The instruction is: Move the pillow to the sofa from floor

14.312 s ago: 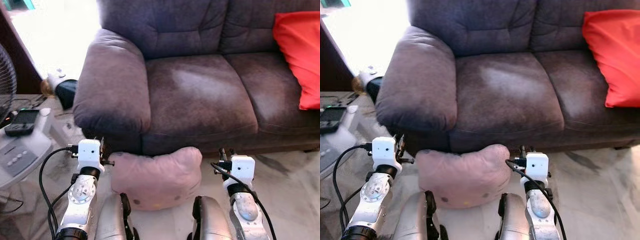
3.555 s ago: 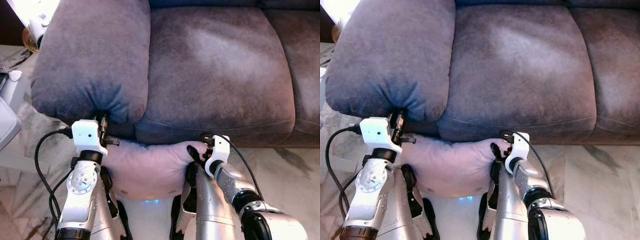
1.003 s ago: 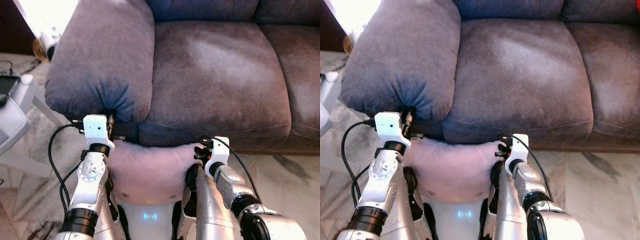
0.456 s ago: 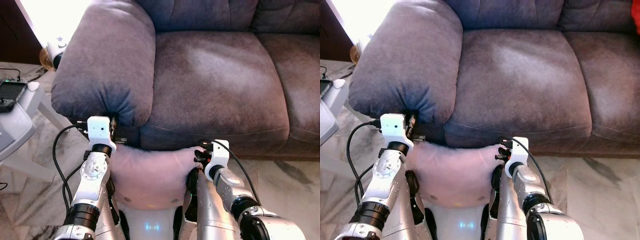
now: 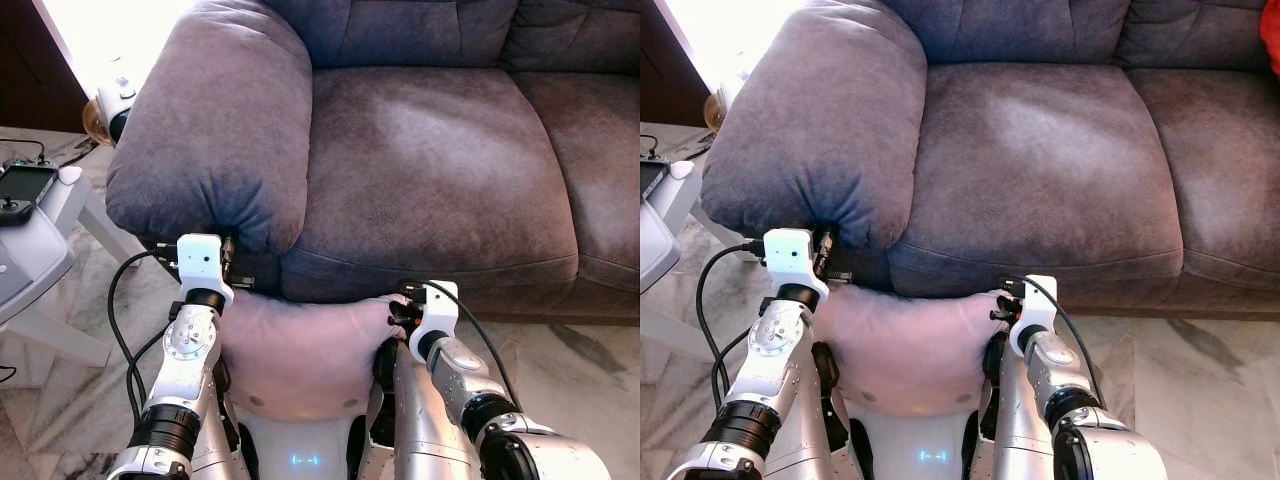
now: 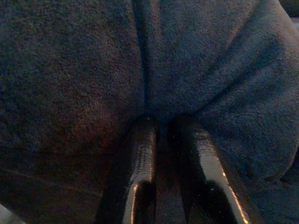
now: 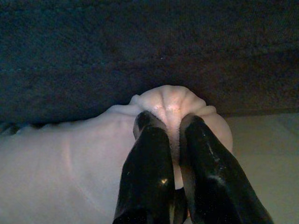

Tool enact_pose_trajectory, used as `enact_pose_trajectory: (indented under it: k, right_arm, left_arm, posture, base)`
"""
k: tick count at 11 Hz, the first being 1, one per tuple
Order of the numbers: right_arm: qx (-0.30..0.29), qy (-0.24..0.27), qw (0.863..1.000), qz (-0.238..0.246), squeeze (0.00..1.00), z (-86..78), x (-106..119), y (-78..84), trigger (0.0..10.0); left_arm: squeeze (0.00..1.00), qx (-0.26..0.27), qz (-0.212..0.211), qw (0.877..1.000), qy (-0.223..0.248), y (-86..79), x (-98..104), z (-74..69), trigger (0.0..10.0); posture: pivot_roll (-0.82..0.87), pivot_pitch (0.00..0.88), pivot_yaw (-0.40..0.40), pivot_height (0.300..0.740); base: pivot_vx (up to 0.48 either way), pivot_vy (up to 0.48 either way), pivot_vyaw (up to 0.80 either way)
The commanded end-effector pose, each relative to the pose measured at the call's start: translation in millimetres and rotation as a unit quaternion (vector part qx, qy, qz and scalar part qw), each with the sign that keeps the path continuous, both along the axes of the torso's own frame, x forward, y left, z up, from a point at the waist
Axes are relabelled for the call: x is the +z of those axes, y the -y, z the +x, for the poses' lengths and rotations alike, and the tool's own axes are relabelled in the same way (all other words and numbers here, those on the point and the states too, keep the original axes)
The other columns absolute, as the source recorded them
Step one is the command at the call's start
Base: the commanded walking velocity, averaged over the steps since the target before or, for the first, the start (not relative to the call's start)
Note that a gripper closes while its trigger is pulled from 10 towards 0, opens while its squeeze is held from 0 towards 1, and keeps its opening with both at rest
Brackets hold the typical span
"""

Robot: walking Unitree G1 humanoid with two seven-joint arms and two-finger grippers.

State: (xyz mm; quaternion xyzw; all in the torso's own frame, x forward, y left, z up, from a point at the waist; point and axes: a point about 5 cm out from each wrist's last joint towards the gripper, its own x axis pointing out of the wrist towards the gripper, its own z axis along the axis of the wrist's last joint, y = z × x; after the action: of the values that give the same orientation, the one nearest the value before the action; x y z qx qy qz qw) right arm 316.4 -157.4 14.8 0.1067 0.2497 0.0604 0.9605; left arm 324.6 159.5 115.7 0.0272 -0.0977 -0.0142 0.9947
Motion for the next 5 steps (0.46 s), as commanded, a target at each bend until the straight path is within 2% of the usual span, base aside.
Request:
enact_pose_trajectory:
  k: [1,5]
  right_arm:
    - [-0.021,0.081,0.997,-0.008,0.00,17.8,26.7,9.9,10.0]
    - [-0.019,0.079,0.997,-0.012,0.00,16.9,25.6,9.9,10.0]
  left_arm:
    - [0.00,0.042,-0.010,0.997,-0.062,-20.7,-23.5,-5.1,10.0]
    - [0.00,0.044,-0.011,0.997,-0.060,-21.0,-24.1,-5.5,10.0]
  posture:
    - [0.09,0.134,-0.093,0.519]
    - [0.09,0.137,-0.095,0.595]
  base:
    - [0.000,0.000,0.00]
    - [0.000,0.000,0.00]
